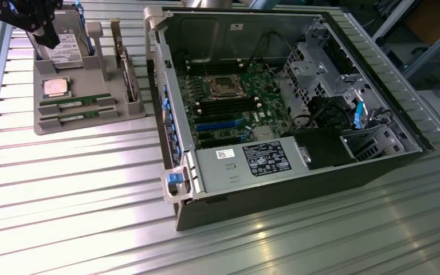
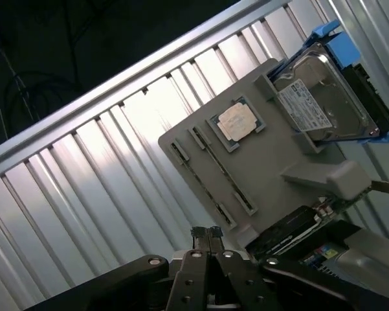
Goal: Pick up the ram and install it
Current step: 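Pick up the ram and move it above insertion slot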
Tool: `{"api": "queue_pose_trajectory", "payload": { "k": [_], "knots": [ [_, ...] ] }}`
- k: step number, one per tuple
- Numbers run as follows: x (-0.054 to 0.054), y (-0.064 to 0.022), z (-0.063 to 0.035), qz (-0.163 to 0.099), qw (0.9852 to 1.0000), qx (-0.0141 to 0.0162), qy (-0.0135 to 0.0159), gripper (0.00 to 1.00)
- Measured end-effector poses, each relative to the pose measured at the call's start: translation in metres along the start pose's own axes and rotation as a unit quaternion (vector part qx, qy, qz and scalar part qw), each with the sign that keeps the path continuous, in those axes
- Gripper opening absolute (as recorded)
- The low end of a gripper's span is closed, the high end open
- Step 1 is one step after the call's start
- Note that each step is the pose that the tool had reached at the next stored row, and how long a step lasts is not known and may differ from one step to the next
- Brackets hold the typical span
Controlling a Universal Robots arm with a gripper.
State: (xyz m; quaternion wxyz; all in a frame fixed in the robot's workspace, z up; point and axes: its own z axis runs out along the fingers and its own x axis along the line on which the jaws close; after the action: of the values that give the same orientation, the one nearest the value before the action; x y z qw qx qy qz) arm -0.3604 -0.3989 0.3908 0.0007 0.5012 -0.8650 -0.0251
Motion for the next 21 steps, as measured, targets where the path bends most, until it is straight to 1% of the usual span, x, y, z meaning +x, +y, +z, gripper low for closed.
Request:
{"api": "queue_pose_trajectory", "payload": {
  "k": [4, 5, 6, 7, 9, 11, 12, 16, 17, 19, 21],
  "knots": [
    [0.0, 0.0, 0.0, -0.035, 0.9994, -0.0009, 0.0015, 0.11],
    [0.0, 0.0, 0.0, -0.051, 0.9987, -0.0012, 0.0022, 0.11],
    [0.0, 0.0, 0.0, -0.059, 0.9983, -0.0014, 0.0026, 0.11],
    [0.0, 0.0, 0.0, -0.07, 0.9975, -0.0017, 0.0031, 0.11],
    [0.0, 0.0, 0.0, -0.081, 0.9967, -0.002, 0.0036, 0.11],
    [0.0, 0.0, 0.0, -0.098, 0.9952, -0.0024, 0.0044, 0.11],
    [0.0, 0.0, 0.0, -0.103, 0.9946, -0.0025, 0.0046, 0.11],
    [0.0, 0.0, 0.0, -0.13, 0.9915, -0.0031, 0.0057, 0.11],
    [0.0, 0.0, 0.0, -0.143, 0.9897, -0.0034, 0.0063, 0.11],
    [0.0, 0.0, 0.0, -0.157, 0.9876, -0.0038, 0.0069, 0.11],
    [0.0, 0.0, 0.0, -0.173, 0.9849, -0.0042, 0.0077, 0.11]
  ]
}}
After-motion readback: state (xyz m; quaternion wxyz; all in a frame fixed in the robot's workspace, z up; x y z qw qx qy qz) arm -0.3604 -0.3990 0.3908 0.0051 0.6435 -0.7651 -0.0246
